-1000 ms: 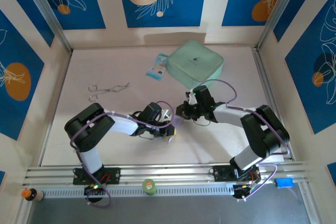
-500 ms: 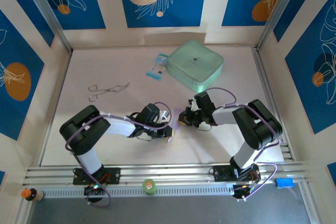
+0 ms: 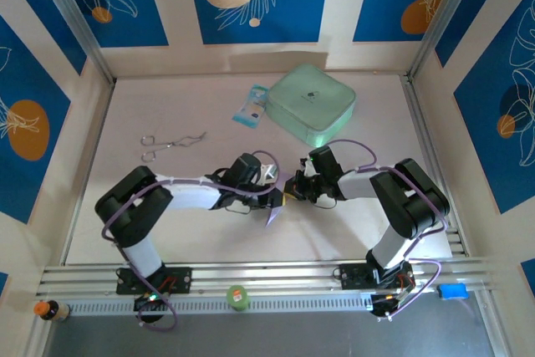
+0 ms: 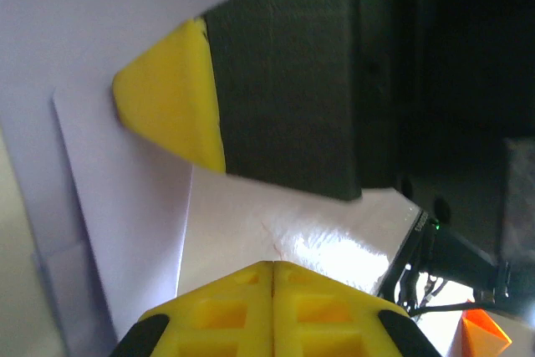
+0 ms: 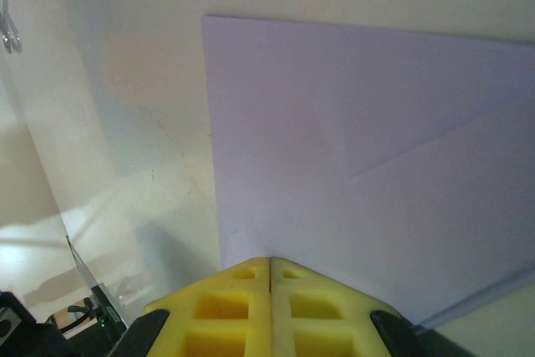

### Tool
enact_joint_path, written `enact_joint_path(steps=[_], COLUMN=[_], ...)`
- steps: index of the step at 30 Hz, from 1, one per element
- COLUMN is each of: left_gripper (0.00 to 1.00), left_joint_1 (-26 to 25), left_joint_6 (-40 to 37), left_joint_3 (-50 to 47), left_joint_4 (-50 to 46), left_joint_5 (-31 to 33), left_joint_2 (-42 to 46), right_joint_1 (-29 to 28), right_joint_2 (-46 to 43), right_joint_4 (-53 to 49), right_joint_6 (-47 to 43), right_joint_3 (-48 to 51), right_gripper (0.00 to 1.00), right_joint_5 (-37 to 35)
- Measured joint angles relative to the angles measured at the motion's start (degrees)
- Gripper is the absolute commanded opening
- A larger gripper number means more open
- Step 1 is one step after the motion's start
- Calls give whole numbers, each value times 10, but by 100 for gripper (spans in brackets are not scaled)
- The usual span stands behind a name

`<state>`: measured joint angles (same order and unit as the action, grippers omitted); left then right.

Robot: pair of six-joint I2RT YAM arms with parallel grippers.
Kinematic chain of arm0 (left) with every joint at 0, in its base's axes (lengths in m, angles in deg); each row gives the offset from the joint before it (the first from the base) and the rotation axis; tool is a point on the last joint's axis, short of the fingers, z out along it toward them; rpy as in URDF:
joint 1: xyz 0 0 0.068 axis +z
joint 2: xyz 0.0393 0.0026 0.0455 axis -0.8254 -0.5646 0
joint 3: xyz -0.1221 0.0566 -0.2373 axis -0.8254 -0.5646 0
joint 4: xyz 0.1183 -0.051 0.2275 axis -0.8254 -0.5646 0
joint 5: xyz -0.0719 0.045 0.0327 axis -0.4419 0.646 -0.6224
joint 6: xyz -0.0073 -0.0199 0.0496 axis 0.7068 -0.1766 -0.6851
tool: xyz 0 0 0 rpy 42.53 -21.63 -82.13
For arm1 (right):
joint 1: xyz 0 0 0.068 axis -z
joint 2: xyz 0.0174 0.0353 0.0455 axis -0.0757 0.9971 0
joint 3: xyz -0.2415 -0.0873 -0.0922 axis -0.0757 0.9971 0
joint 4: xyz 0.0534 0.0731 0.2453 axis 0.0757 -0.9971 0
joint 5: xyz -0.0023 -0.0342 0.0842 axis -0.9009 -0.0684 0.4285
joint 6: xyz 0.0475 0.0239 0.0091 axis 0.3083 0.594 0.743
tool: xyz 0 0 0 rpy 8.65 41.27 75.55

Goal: Fold a paper plane with a square sheet of paper (pick it up from the middle)

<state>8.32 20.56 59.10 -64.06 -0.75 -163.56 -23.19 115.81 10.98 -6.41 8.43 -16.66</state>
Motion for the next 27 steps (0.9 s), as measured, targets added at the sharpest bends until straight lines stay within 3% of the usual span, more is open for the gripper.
enact_joint_path(steps=[9,19,27], left_gripper=[9,10,8], left_joint_1=[0,0,-3], left_joint_6=[-19,-19,-29], left_joint_3=[3,-32,-31], left_joint_4=[-50,-66,-61], left_joint_5=[15,22,-27], left_joint_2=[-35,32,45], right_joint_1=[-2,-3,-3], right_joint_2=[1,1,1], right_joint_4=[1,2,1], right_joint_6=[1,1,1], right_joint_3=[-1,-1,-1], right_gripper=[1,1,1], right_joint_5=[0,-1,-1])
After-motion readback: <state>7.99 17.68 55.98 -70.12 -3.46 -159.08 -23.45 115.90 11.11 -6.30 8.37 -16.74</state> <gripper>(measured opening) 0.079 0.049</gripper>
